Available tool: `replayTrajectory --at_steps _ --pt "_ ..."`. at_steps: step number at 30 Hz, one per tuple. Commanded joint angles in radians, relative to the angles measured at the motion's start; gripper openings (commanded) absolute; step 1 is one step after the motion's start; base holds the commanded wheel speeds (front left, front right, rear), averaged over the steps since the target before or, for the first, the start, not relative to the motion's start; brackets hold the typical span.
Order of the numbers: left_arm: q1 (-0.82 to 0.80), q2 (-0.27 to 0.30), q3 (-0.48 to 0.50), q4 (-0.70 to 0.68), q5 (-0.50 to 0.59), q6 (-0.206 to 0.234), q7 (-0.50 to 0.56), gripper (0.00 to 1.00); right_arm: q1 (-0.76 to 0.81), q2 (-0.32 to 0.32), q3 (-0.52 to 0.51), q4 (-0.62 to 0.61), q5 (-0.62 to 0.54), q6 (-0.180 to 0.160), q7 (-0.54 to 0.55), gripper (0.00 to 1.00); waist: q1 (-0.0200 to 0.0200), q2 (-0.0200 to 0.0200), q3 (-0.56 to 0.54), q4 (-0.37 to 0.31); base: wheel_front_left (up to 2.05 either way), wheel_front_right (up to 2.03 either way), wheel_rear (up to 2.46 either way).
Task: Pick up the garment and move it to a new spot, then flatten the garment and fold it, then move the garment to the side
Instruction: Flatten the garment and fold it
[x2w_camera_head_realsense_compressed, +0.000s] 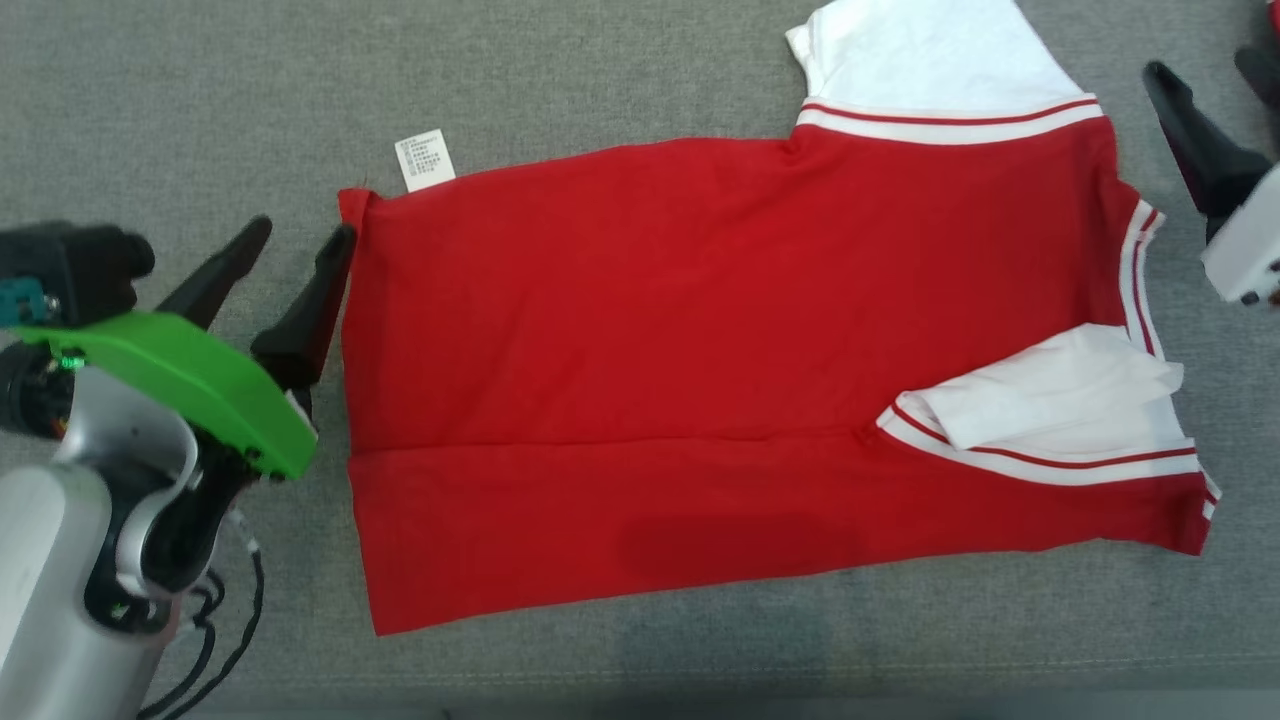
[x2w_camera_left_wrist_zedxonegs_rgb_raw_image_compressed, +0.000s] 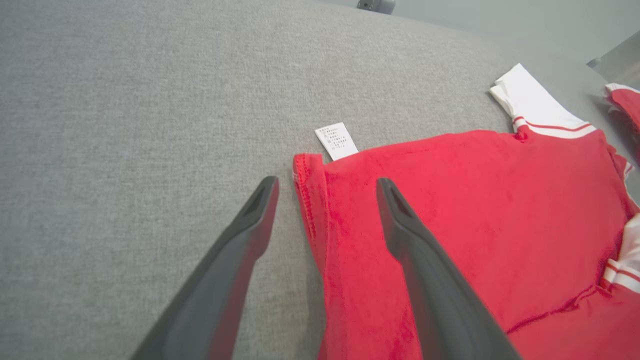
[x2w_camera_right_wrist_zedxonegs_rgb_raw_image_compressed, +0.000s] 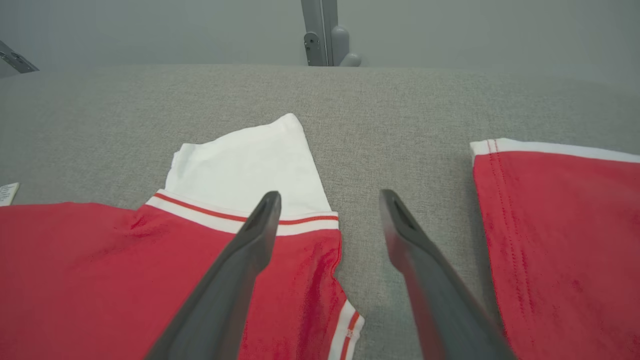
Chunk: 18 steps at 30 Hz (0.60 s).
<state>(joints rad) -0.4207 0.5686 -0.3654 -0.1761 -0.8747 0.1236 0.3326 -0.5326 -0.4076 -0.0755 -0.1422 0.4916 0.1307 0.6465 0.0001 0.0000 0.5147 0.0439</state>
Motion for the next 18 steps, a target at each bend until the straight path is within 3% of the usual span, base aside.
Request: replayTrajectory --at_steps 1,6,16,17,18 --pt "-0.078 -0.032 -0.033 0.045 0.014 -0.014 0.021 1.0 -0.088 0.007 0.028 0.054 -0.042 0.0 -0.002 1.0 -0.0001 0.0 0.095 0.072 0.0 0.0 0.0" --pt "-0.222 -0.095 -0.106 0.177 0.047 -0.057 0.051 1.0 -0.263 0.02 0.095 0.224 -0.112 0.0 -0.042 1.0 -0.0001 0.0 0.13 0.113 0.0 0.0 0.0" --pt "-0.31 -0.143 -0.16 0.305 0.085 -0.097 0.043 1.0 -0.401 0.018 0.174 0.44 -0.148 0.0 -0.107 1.0 -0.0001 0.0 0.139 0.14 0.0 0.0 0.0" --pt "-0.315 -0.148 -0.164 0.31 0.086 -0.1 0.04 0.96 -0.41 0.017 0.181 0.457 -0.15 0.0 -0.113 1.0 -0.0001 0.0 0.137 0.141 0.0 0.0 0.0" --pt "-0.319 -0.151 -0.169 0.314 0.089 -0.106 0.041 0.76 -0.417 0.014 0.189 0.473 -0.152 0.0 -0.116 1.0 -0.0001 0.0 0.136 0.142 0.0 0.0 0.0"
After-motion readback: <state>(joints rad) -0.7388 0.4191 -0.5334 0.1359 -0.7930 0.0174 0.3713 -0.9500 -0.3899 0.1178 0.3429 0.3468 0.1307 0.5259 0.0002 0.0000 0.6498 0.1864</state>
